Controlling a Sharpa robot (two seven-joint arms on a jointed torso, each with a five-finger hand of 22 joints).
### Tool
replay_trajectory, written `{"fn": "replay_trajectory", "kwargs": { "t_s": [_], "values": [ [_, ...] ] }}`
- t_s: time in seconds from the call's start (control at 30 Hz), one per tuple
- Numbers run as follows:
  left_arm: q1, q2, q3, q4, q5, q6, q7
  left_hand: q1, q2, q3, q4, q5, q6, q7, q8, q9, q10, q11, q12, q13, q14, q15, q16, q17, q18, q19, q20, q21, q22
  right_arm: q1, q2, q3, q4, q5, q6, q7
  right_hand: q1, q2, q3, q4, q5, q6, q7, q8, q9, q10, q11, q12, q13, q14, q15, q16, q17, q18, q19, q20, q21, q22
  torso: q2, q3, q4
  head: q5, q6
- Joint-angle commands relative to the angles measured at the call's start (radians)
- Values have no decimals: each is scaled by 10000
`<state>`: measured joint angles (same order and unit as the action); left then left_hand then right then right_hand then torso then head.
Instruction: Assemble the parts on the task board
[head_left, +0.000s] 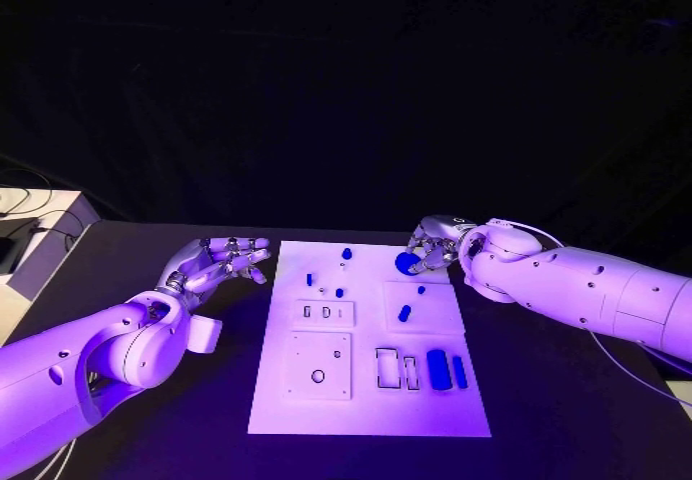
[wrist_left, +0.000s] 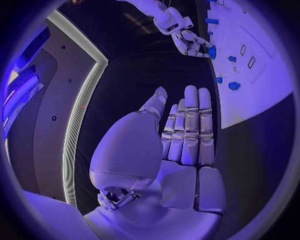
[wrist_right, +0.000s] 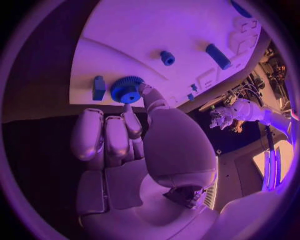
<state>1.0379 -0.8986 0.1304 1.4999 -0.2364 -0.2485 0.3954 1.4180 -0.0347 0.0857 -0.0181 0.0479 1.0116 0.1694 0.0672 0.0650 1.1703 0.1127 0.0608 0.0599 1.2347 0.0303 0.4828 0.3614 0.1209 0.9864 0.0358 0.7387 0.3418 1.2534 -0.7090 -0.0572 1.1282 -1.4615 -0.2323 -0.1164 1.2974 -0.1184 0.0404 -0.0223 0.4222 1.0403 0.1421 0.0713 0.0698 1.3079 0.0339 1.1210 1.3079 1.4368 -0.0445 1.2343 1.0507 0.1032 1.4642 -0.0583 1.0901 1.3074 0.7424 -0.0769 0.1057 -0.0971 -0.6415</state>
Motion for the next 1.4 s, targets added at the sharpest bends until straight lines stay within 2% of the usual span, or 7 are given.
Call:
{"fn": "replay_trajectory", "kwargs": {
  "t_s": [0.03,0.2,0.3,0.57,0.87,1.13,1.4],
  "values": [
    [-2,4,7,3,-94,76,31,40,15,-6,-32,19,-28,10,-44,-13,-80,-21,-14,-5,61,17,-27,-6,22,84,12,33,-3,-47,31,-20,-56,-4,374,-4,-51,48,33,-2,61,52,2,-30,-6,89,-19,61,338,67,11,66,14,-55,648,33,38,1512,5,10,-8,15,19],
    [-1,9,7,-13,-100,46,-3,40,23,-12,-35,19,-32,13,-41,-12,-88,-18,-14,-5,55,19,-28,-7,26,86,15,47,-9,-56,61,-21,-78,27,390,16,-72,111,61,-22,102,78,-3,-30,-7,96,-23,53,349,70,6,67,33,-61,644,29,63,1516,1,-4,6,25,20],
    [-1,12,6,-20,-122,43,-28,40,23,-12,-35,19,-32,13,-41,-12,-88,-18,-14,-5,55,19,-28,-7,26,86,15,47,-9,-58,69,-22,-86,48,437,19,-163,203,77,-52,66,179,-31,-23,-5,165,-40,101,396,81,-13,71,66,-81,646,14,149,1532,-1,1,10,9,5],
    [-1,-5,6,-24,-165,39,-59,40,23,-12,-35,19,-32,13,-41,-12,-88,-18,-14,-5,55,19,-28,-7,26,86,15,47,-9,-59,75,-22,-147,93,688,-14,-261,247,107,-179,62,200,-37,-38,-13,193,-48,73,450,89,-25,63,104,-100,631,-5,210,1537,5,6,-20,6,-17],
    [-1,-5,6,-27,-176,53,-90,44,30,-13,-40,19,-39,21,-44,-13,-93,-14,-14,-5,50,22,-36,-15,30,71,19,68,-24,-59,117,-28,-295,117,947,-64,-294,10,58,-16,162,-302,84,-38,-12,1,29,-135,373,83,71,77,164,-71,615,73,200,1534,3,12,-2,-1,-40],
    [-1,-6,6,-33,-178,70,-114,40,28,-28,-39,18,-51,19,-42,-12,-105,-12,-14,-5,43,26,-51,-26,30,61,27,67,-43,-59,154,-34,-345,80,678,-10,-194,-38,76,-15,190,-507,141,-37,-11,-97,65,-224,299,74,102,79,198,-60,608,112,236,1543,3,11,-13,9,-32],
    [-2,-3,6,-35,-179,77,-127,40,28,-28,-39,18,-51,19,-42,-12,-105,-12,-14,-5,43,26,-51,-26,30,61,27,67,-43,-59,159,-36,-312,65,508,72,-163,51,133,-85,196,-345,106,-16,-4,-41,41,-178,279,81,78,85,232,-66,611,102,281,1552,8,15,-19,0,-26]
  ]
}}
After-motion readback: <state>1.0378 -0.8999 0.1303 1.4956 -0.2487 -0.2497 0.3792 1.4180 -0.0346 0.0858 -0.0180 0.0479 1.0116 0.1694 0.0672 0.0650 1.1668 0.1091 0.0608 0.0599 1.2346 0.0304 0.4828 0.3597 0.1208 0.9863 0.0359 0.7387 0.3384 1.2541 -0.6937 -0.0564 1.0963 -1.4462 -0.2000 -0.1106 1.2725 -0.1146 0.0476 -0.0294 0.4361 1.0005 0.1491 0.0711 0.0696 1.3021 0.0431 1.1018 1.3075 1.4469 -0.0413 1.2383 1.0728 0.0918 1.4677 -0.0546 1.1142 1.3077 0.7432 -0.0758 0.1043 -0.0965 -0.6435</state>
